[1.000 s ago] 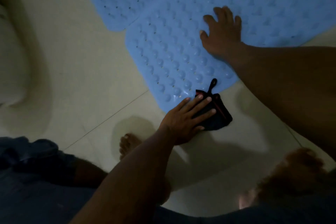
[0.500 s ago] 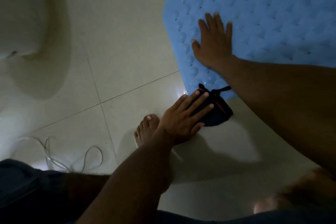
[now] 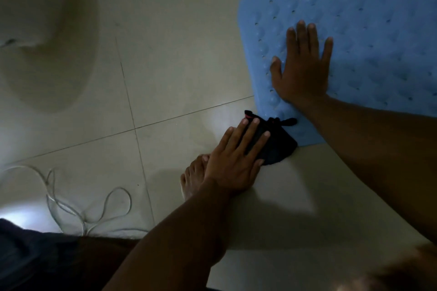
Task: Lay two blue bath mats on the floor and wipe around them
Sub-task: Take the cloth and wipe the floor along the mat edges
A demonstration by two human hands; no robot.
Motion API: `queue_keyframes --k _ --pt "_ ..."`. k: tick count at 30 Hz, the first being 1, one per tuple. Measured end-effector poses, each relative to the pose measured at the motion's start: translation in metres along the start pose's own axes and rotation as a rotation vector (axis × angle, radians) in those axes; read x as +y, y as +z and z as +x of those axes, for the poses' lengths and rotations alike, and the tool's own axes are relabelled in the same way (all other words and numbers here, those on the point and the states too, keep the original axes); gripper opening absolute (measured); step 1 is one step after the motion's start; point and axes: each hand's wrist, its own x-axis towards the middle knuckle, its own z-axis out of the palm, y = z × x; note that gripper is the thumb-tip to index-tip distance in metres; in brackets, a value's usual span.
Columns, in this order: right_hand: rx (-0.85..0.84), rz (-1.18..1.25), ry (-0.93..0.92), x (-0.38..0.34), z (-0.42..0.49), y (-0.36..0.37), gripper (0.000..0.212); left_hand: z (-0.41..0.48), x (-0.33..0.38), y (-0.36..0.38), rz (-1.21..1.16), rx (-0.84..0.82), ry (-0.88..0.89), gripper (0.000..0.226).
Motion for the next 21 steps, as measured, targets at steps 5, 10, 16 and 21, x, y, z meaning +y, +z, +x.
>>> queue_keyframes --k 5,10,16,21 --pt "0.003 0.002 0.017 -0.001 0.0 -0.001 0.068 0.011 0.012 -0.001 -0.059 -0.007 -0.197 0.064" --pt "0.015 0.002 0.022 -0.001 0.0 0.001 0.069 0.045 0.007 -0.004 -0.152 -0.006 -0.503 0.066" --pt "-0.019 -0.019 0.021 0.0 0.002 0.002 0.069 0.102 -0.031 -0.018 -0.205 0.015 -0.624 0.066" --pt "-0.051 0.031 0.022 0.002 0.005 0.003 0.071 0.138 -0.057 -0.04 -0.19 -0.027 -0.583 0.064"
